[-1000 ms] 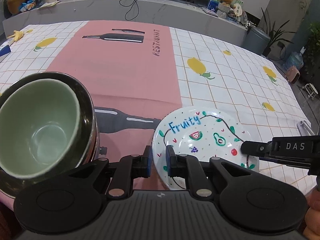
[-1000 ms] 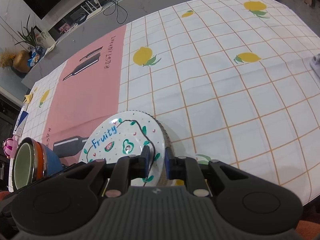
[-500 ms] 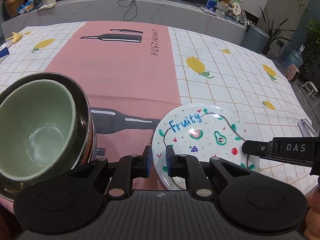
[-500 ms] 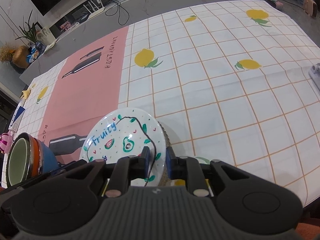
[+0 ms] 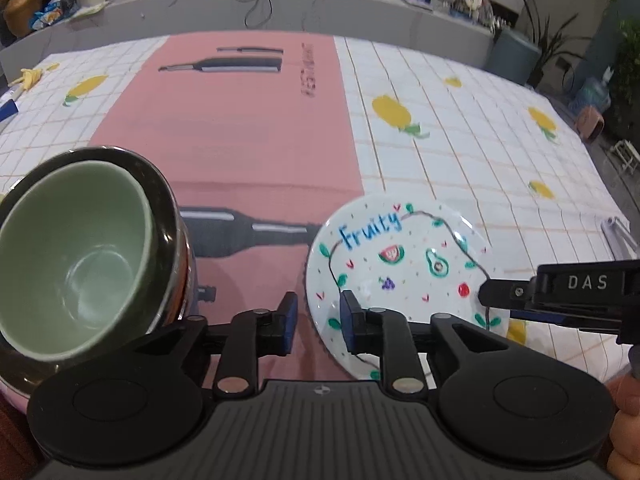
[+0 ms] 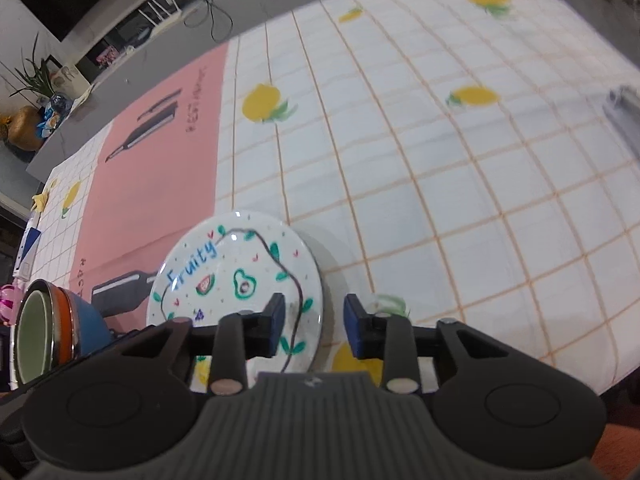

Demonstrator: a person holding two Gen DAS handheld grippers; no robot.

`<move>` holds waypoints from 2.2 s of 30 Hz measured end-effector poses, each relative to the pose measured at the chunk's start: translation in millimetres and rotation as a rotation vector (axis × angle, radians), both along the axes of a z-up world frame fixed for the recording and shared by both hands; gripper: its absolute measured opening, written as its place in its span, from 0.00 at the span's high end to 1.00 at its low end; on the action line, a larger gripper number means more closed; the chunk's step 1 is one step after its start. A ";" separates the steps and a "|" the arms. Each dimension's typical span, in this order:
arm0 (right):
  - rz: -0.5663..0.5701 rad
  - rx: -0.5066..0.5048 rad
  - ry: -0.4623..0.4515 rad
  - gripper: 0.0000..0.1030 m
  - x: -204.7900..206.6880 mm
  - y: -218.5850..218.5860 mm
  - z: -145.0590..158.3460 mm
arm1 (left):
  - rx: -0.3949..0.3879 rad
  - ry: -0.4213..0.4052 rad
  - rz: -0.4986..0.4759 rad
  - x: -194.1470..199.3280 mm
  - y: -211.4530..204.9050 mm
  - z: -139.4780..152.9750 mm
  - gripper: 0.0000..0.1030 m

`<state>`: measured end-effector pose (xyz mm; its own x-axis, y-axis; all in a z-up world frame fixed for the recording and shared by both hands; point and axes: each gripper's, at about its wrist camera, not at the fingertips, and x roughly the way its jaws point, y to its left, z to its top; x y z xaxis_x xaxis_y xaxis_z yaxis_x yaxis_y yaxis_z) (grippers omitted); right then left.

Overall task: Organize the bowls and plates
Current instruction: 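Lower the 'Fruity' plate onto the glass plates and open both grippers, then move both grippers to the rim of the bowl stack and close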

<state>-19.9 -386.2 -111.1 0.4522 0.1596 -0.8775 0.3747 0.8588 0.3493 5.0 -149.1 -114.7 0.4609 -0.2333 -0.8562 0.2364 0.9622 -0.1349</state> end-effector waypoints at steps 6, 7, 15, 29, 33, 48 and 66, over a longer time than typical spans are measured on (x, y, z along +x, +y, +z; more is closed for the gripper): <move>0.026 0.059 0.034 0.67 2.2 1.3 -6.7 | -0.023 0.048 -0.003 1.5 -2.6 -3.5 0.72; 0.035 0.070 0.040 0.67 2.7 2.1 -8.0 | -0.022 0.049 0.000 1.6 -2.8 -3.4 0.72; 0.029 0.099 0.045 0.67 4.4 -0.5 -10.5 | -0.040 0.053 0.013 6.5 -2.7 -3.3 0.74; 0.018 -0.017 -0.065 0.50 -3.8 8.1 10.0 | 0.021 -0.036 -0.081 0.6 -3.3 25.8 0.61; 0.020 -0.112 -0.089 0.50 -8.6 18.8 21.4 | 0.022 -0.119 -0.146 -9.6 4.2 56.1 0.58; 0.086 -0.027 -0.161 0.30 -12.6 90.5 75.2 | -0.079 -0.251 -0.108 -10.5 86.7 123.7 0.38; 0.216 0.115 -0.041 0.23 32.4 173.7 50.9 | -0.147 -0.048 0.187 20.5 191.7 71.3 0.33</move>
